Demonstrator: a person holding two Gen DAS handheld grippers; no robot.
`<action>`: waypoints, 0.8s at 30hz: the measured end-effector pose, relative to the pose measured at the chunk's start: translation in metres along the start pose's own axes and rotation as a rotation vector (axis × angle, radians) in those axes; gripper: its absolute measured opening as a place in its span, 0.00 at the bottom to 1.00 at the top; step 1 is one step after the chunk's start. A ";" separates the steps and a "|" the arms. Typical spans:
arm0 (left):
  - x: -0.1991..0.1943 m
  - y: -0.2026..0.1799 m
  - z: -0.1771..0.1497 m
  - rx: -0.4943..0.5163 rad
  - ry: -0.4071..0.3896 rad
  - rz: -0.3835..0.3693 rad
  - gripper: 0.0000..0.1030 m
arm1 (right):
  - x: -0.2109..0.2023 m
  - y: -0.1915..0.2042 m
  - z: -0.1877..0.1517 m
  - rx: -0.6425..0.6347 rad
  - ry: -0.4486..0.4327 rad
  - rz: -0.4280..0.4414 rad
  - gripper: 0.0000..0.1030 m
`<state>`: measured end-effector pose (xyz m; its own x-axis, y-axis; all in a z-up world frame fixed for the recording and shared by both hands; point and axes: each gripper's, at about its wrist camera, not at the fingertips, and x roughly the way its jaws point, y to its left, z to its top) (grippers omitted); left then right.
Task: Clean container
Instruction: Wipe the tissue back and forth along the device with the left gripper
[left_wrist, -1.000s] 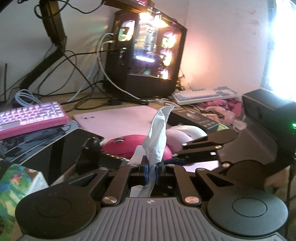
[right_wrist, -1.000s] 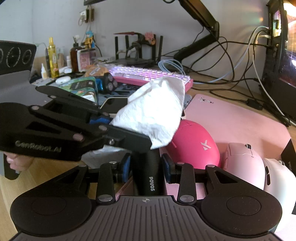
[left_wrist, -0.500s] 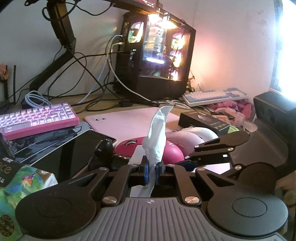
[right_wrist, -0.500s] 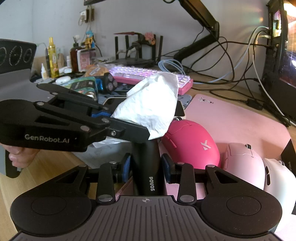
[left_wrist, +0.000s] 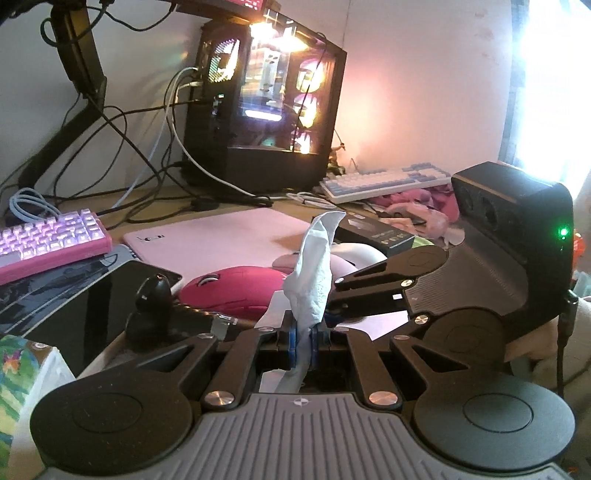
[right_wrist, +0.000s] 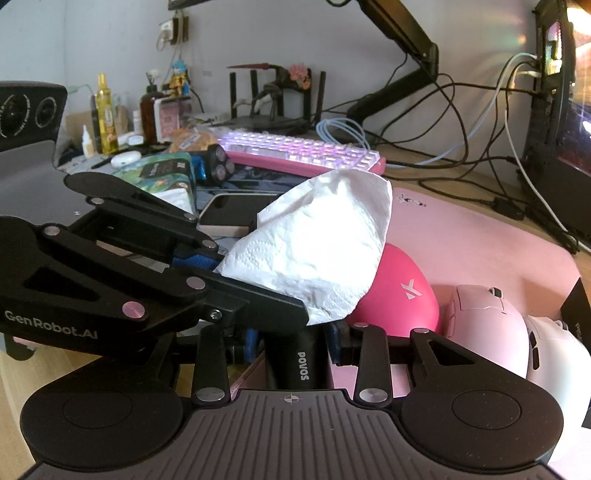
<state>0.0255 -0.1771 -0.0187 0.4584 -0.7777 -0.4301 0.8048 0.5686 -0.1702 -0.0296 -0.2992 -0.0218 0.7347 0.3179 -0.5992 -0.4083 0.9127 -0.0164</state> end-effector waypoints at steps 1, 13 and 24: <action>0.000 0.001 0.000 -0.003 0.000 -0.004 0.11 | 0.000 0.000 0.000 0.000 0.000 0.000 0.38; 0.000 0.010 0.002 -0.029 -0.009 0.100 0.11 | -0.001 0.002 0.000 0.003 0.000 0.002 0.38; -0.002 0.012 0.004 -0.038 -0.013 0.137 0.11 | -0.001 0.002 -0.001 0.004 0.000 0.003 0.38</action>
<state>0.0359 -0.1694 -0.0160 0.5679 -0.6955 -0.4401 0.7196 0.6791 -0.1447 -0.0311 -0.2980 -0.0220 0.7335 0.3204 -0.5995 -0.4082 0.9128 -0.0116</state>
